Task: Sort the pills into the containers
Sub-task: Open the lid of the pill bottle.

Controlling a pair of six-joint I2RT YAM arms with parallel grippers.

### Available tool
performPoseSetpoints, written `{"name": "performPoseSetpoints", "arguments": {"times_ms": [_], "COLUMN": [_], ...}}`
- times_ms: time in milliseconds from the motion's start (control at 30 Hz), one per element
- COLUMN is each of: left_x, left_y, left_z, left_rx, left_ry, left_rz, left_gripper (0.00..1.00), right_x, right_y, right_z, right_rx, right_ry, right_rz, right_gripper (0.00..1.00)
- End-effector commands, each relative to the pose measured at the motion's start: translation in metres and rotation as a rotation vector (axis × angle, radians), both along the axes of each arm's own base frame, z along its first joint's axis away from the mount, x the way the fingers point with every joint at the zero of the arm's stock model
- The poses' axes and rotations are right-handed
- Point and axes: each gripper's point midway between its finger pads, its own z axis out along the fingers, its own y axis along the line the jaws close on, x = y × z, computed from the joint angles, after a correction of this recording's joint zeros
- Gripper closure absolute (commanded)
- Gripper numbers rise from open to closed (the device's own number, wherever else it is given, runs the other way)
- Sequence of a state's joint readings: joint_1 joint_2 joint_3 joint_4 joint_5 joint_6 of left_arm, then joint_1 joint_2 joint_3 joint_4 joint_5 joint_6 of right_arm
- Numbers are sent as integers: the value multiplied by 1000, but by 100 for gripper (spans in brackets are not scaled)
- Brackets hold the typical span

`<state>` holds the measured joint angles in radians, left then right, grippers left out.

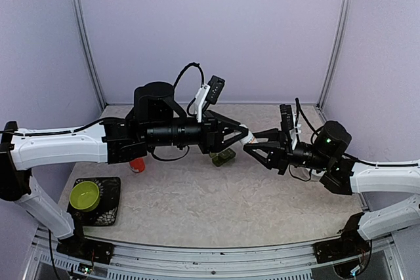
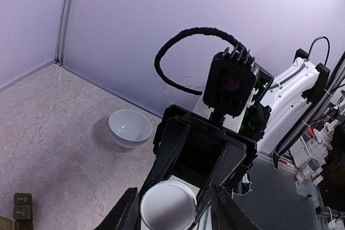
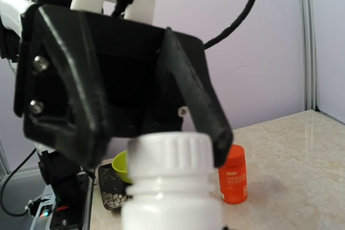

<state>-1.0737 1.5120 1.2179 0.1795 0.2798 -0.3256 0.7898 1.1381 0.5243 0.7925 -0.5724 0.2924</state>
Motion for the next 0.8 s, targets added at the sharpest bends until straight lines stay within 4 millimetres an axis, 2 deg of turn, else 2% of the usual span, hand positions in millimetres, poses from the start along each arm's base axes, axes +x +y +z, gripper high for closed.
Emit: {"name": "performPoseSetpoints", "arguments": {"times_ms": [0, 200, 500, 767], "left_x": [0, 2, 9, 14], "left_y": [5, 6, 10, 16], "left_z": [11, 11, 12, 16], "left_rx": [-32, -32, -51, -83], "left_ry": [-23, -21, 7, 41], "left_rz": [8, 19, 74, 120], "left_gripper": [58, 62, 78, 79], "right_x": [0, 0, 4, 9], "right_y": [-3, -2, -1, -2], "right_z": [1, -1, -8, -14], "right_rx": [5, 0, -19, -36], "right_ry": [-11, -8, -10, -11], "right_rz": [-3, -3, -18, -49], "right_gripper": [83, 84, 84, 84]}}
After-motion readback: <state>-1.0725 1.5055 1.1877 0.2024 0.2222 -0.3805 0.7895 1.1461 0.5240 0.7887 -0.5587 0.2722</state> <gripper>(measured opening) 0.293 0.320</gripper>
